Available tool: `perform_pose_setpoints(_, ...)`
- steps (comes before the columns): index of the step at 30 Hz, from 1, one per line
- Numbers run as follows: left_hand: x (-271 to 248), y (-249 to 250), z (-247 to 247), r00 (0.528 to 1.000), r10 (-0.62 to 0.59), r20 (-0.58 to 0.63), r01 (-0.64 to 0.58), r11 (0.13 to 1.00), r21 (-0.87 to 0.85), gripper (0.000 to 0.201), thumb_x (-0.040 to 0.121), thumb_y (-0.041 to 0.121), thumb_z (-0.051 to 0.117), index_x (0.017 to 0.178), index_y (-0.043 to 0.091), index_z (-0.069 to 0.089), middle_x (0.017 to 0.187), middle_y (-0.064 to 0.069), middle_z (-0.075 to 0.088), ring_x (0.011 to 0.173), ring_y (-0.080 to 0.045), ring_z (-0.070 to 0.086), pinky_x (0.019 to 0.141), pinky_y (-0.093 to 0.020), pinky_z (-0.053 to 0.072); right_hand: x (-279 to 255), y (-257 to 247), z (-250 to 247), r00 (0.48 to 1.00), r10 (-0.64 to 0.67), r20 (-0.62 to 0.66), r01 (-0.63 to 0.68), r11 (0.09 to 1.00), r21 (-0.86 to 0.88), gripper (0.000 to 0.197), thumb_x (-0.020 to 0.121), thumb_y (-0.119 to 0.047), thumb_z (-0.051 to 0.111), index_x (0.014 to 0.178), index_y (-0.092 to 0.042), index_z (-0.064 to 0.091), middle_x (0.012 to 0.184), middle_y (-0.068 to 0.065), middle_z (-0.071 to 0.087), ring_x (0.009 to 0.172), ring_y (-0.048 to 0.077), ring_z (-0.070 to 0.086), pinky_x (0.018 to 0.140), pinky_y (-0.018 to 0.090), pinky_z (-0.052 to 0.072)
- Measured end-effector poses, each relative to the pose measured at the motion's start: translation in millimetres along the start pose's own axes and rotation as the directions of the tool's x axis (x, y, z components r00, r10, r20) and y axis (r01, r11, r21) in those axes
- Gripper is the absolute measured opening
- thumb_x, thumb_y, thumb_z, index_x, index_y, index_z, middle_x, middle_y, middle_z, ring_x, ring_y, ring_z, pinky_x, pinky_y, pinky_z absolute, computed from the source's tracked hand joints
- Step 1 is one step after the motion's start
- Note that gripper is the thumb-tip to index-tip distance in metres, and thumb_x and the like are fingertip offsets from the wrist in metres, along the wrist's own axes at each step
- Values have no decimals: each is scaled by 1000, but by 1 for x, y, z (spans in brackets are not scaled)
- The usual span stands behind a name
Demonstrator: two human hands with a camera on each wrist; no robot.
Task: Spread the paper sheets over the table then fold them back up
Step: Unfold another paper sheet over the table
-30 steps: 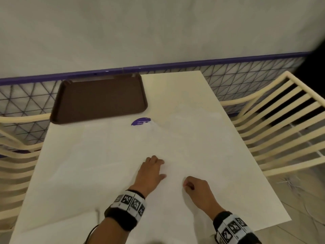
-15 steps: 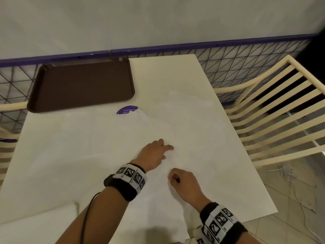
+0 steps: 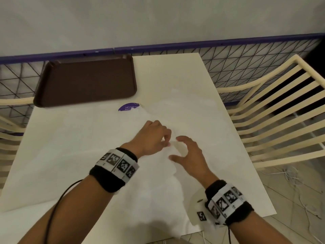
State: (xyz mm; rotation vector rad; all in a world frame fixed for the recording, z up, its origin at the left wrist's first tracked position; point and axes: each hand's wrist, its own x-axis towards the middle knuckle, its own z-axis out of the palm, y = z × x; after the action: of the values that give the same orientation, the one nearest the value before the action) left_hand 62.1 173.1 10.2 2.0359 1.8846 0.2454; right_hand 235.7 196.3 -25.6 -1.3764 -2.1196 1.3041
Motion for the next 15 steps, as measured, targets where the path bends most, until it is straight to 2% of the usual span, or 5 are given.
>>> perform_pose_setpoints(3, -17, -2, -31, 974, -166, -153, 128, 965, -230, 16, 84, 29, 64, 74, 24, 54, 80, 7, 62, 84, -17, 56, 75, -24, 30, 9, -28, -17, 992, 45, 121, -81, 946, 313, 17, 72, -13, 78, 88, -12, 70, 89, 1, 70, 80, 16, 65, 81, 38, 52)
perform_pose_setpoints(5, -33, -5, -50, 940, -287, -186, 195, 897, -396, 23, 81, 23, 69, 69, 28, 49, 78, 9, 58, 80, -15, 57, 71, -24, 40, 13, -47, -24, 992, 18, 124, -64, 924, 376, 14, 73, -8, 76, 86, -9, 71, 90, 8, 73, 82, 23, 68, 85, 46, 54)
perform_pose_setpoints(10, -63, 10, -89, 943, -333, -16, 288, 836, -467, 52, 64, 34, 82, 109, 26, 57, 104, 8, 59, 100, -6, 54, 81, -21, 42, 13, -108, -37, 939, -151, 310, 36, 937, 347, 23, 75, 2, 70, 98, -3, 70, 97, 17, 71, 86, 28, 68, 83, 41, 53)
perform_pose_setpoints(13, -73, 17, -100, 917, -390, -83, 293, 801, -523, 35, 69, 31, 79, 92, 7, 68, 89, -12, 68, 82, -22, 62, 70, -34, 47, 12, -134, -41, 915, -199, 350, 66, 931, 359, 23, 77, -2, 69, 99, -7, 65, 92, 16, 71, 78, 28, 67, 74, 39, 53)
perform_pose_setpoints(15, -82, 15, -102, 868, -472, -151, 282, 722, -632, 18, 75, 28, 76, 82, 12, 69, 79, -5, 69, 72, -17, 62, 65, -30, 47, 11, -140, -41, 909, -190, 372, 40, 926, 375, 24, 79, -8, 70, 100, -9, 59, 94, 16, 70, 78, 29, 66, 71, 38, 52)
